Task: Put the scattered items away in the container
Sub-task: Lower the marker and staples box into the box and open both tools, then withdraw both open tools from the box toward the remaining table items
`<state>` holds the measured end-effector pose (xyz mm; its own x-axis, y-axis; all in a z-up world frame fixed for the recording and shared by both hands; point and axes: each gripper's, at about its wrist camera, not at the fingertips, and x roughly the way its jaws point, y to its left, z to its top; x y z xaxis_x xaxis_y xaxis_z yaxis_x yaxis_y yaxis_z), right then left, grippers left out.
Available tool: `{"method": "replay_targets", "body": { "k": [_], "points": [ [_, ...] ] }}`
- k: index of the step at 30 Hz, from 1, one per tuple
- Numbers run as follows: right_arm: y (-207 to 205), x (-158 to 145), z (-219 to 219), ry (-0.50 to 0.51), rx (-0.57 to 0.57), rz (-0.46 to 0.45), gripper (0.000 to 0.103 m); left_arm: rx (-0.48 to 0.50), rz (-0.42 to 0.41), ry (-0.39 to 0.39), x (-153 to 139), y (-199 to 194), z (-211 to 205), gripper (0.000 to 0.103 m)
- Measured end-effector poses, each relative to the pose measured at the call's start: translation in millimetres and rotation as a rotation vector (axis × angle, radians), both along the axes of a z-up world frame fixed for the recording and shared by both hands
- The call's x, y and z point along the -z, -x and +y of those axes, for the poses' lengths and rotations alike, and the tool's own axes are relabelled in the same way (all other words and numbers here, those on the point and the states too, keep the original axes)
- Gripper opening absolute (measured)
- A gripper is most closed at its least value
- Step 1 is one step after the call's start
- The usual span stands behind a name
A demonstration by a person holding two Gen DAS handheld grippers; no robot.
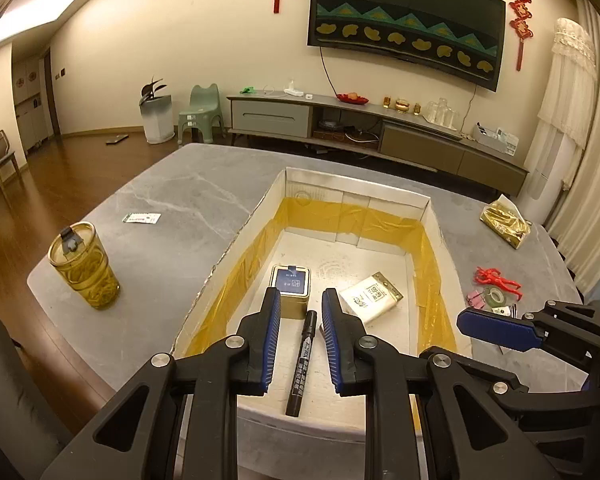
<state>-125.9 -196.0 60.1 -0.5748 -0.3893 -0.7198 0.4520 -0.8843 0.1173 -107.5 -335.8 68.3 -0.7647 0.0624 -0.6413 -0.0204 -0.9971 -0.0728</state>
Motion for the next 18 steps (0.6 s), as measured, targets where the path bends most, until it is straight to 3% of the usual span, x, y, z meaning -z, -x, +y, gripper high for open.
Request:
{"method": "replay_targets", "body": {
  "k": [18],
  "points": [
    [-41,-29,33,0.06,0.038,0.053,0.042,0.043,0.054,0.038,-33,-33,32,0.023]
  ]
}}
